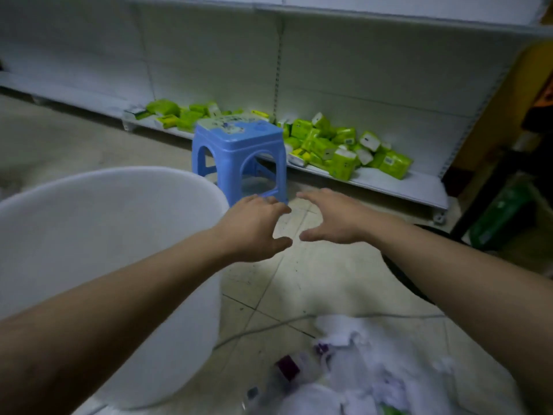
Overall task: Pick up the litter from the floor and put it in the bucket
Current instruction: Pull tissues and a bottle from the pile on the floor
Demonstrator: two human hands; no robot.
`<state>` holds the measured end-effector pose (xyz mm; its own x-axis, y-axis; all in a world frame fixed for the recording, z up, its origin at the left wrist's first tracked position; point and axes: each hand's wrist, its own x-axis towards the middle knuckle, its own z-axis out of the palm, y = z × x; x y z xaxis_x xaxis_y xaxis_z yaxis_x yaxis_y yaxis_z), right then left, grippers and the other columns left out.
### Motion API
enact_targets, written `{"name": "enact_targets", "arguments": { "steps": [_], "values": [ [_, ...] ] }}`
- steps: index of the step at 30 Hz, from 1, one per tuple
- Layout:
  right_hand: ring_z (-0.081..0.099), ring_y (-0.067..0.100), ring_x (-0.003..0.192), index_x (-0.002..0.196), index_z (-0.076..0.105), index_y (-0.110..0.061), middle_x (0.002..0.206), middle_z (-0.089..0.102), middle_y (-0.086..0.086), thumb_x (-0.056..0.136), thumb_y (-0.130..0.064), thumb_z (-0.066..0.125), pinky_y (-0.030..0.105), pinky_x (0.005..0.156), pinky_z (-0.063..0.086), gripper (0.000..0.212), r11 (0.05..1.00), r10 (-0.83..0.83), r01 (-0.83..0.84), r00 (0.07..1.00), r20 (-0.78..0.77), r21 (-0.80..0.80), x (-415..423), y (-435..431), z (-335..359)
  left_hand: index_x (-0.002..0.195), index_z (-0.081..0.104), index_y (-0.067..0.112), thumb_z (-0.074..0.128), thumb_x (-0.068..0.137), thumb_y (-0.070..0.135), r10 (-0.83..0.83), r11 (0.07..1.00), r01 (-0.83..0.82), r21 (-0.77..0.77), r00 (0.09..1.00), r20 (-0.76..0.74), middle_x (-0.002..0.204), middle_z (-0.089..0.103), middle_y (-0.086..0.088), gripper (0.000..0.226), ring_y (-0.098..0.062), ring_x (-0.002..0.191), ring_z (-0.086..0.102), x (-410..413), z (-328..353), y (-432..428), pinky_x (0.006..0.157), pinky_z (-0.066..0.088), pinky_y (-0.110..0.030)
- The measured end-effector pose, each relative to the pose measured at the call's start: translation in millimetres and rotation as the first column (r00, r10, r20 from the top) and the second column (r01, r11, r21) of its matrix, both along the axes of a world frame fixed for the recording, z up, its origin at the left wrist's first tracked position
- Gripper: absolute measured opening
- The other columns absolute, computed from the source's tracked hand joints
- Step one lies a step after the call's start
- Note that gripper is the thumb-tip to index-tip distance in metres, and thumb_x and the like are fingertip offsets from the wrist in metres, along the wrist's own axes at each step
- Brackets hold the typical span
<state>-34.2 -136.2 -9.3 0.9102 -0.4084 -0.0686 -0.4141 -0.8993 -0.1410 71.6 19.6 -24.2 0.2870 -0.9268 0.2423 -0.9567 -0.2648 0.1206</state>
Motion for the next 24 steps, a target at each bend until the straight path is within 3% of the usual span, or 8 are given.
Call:
{"name": "enact_targets", "arguments": {
  "steps": [5, 11, 18, 24],
  "values": [
    [0.038, 0.027, 0.134, 0.149, 0.021, -0.029, 0.15, 0.033, 0.006, 0.078, -0.05, 0.069, 0.042, 0.108, 0.037, 0.088, 0.999, -0.023, 0.033, 0.955, -0.296, 0.029, -52, -29, -46, 0.135, 0.043, 0.022, 0.057, 0.083, 0.049, -0.109, 0.969, 0.094, 0.227, 0.993, 0.053, 0.13, 0.055, -0.002, 0.059, -0.024, 0.116, 0.052, -41, -53, -35, 0.099, 0.037, -0.039],
    [0.044, 0.028, 0.127, 0.148, 0.025, -0.025, 0.146, 0.036, 0.009, 0.083, -0.043, 0.066, 0.035, 0.099, 0.042, 0.079, 0.993, 0.018, 0.04, 0.87, -0.492, 0.108, -96, -55, -115, 0.133, 0.043, 0.02, 0.057, 0.085, 0.047, -0.084, 0.835, 0.053, 0.548, 0.996, 0.033, 0.127, 0.053, -0.006, 0.057, -0.027, 0.113, 0.051, -64, -127, -44, 0.095, 0.044, -0.046],
    [0.047, 0.03, 0.125, 0.146, 0.032, -0.018, 0.144, 0.041, 0.012, 0.085, -0.04, 0.065, 0.035, 0.096, 0.044, 0.073, 0.978, 0.066, 0.068, 0.799, -0.597, 0.198, -95, -74, -190, 0.132, 0.044, 0.019, 0.062, 0.081, 0.046, 0.02, 0.733, 0.05, 0.679, 0.995, -0.095, 0.12, 0.057, -0.007, 0.061, -0.025, 0.101, 0.058, -78, -194, -35, 0.082, 0.052, -0.038],
    [0.046, 0.029, 0.128, 0.142, 0.041, -0.016, 0.146, 0.044, 0.011, 0.088, -0.036, 0.063, 0.034, 0.099, 0.04, 0.061, 0.95, 0.029, 0.143, 0.846, -0.533, 0.278, -66, -83, -230, 0.125, 0.042, 0.022, 0.059, 0.079, 0.054, 0.223, 0.686, 0.005, 0.727, 0.95, -0.217, 0.114, 0.057, -0.006, 0.058, -0.024, 0.097, 0.058, -89, -243, -12, 0.081, 0.048, -0.036]
  ]
}}
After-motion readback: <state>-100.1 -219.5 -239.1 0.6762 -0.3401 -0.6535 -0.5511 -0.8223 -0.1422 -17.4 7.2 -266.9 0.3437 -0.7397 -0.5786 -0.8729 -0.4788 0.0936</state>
